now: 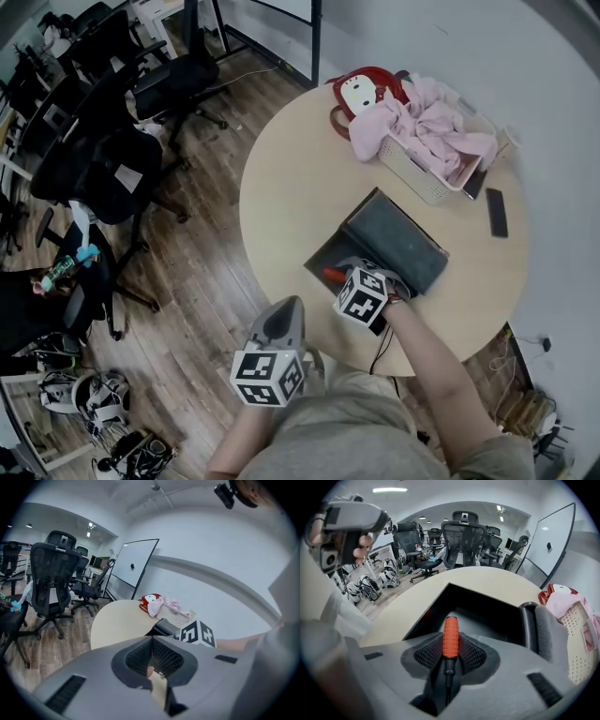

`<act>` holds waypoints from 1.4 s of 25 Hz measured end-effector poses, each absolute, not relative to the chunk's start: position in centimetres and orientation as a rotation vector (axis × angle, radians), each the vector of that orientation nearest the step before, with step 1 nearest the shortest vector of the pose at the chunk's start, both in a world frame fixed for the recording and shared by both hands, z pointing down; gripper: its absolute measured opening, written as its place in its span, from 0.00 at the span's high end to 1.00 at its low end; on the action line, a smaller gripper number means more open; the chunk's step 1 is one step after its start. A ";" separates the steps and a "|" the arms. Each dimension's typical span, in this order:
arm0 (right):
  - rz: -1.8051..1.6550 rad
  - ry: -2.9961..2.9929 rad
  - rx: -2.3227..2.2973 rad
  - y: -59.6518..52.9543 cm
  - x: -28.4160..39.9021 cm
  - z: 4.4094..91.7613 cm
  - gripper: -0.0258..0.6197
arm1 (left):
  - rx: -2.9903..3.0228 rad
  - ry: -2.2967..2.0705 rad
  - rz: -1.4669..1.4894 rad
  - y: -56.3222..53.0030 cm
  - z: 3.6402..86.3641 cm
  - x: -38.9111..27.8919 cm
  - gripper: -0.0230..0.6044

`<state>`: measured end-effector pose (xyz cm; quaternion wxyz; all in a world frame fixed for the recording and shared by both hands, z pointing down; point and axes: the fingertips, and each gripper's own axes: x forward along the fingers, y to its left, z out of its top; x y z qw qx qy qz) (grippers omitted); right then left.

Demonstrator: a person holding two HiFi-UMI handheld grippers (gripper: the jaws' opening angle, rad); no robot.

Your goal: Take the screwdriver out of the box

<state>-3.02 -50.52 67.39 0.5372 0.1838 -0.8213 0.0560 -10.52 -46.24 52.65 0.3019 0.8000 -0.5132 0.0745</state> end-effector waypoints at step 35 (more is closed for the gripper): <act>0.019 -2.205 1.224 -44.7 -0.2 50.7 0.83 | 2.279 -1.286 0.147 -40.5 48.1 -10.1 0.96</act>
